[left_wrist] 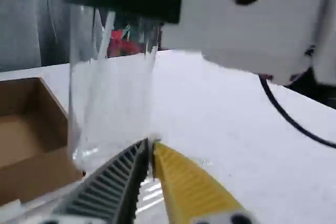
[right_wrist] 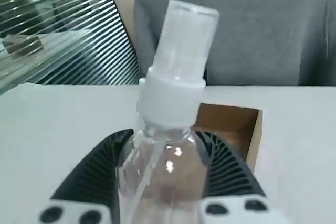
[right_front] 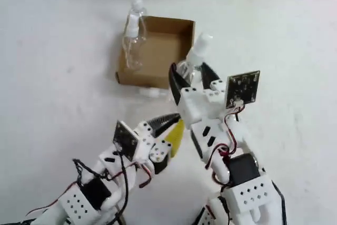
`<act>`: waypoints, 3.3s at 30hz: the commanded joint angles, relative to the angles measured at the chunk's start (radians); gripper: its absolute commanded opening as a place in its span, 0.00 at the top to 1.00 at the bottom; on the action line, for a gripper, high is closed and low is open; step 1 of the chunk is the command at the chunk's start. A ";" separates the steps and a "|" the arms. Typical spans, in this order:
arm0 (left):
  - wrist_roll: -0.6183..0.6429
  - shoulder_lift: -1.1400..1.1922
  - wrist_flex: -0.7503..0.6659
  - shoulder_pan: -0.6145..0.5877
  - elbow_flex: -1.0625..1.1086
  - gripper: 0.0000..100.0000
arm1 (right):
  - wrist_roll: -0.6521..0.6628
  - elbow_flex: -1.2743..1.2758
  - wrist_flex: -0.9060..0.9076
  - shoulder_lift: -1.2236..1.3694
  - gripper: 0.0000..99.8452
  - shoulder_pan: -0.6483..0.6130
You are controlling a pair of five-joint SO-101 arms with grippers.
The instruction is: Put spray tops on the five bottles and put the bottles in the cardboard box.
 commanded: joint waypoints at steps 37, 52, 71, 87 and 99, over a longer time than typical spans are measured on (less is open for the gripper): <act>-0.107 -0.012 0.239 0.165 -0.051 0.98 | 0.092 0.051 0.231 -0.329 0.98 -0.111; -0.276 -0.012 0.539 -0.114 -0.178 0.98 | 0.215 -0.153 0.142 0.093 0.98 0.065; -0.611 -0.012 0.505 -0.711 -0.005 0.98 | 0.215 -0.497 -0.289 0.888 0.98 0.193; -0.617 -0.012 0.494 -0.713 -0.005 0.98 | 0.216 -1.011 -0.406 1.465 0.98 0.177; -0.617 -0.012 0.494 -0.713 -0.005 0.98 | 0.216 -1.356 -0.165 1.715 0.98 0.180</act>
